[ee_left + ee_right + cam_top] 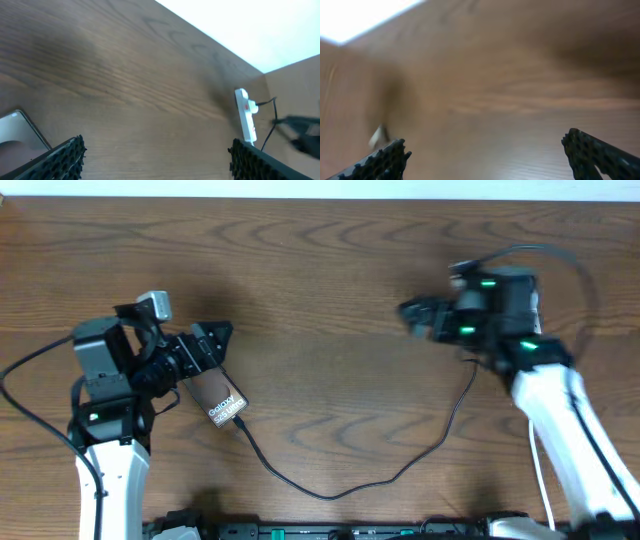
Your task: Plug charger to phone and switch on socket
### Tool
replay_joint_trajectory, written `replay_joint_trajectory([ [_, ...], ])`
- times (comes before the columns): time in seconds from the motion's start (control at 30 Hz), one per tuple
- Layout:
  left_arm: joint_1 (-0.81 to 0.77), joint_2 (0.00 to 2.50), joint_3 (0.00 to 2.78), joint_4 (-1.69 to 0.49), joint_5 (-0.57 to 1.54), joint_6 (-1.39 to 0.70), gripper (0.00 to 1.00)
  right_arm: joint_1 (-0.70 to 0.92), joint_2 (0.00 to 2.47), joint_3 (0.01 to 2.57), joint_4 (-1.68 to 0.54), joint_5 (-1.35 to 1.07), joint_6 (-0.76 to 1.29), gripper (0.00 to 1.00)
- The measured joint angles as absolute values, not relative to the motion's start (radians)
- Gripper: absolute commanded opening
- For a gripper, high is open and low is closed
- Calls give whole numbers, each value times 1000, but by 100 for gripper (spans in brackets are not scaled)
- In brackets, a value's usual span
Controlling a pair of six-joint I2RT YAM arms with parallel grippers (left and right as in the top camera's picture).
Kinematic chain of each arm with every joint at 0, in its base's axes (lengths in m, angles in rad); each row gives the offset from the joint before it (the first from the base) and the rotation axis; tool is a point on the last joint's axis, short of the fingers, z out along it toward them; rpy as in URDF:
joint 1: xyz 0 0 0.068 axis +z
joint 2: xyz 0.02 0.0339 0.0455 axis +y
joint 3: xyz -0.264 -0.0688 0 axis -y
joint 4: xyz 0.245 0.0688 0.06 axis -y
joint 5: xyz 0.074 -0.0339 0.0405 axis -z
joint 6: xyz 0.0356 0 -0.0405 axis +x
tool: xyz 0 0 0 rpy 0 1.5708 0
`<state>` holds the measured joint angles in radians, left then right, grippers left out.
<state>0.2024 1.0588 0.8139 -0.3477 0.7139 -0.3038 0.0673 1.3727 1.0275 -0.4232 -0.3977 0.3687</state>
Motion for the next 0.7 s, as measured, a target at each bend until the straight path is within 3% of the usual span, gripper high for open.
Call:
replay_joint_trajectory([
  [0.17,159,1059,814,-336,670,-315,90,-229,1280,1055,-523,-376,296,99],
  [0.33,133,1059,814,-306,648,-316,90,-517,1406,1229,-731,-480,159,99],
  [0.7,127,1059,814,-318,645,-317,90,-591,1892,1744,-1075,-565,-41,99],
])
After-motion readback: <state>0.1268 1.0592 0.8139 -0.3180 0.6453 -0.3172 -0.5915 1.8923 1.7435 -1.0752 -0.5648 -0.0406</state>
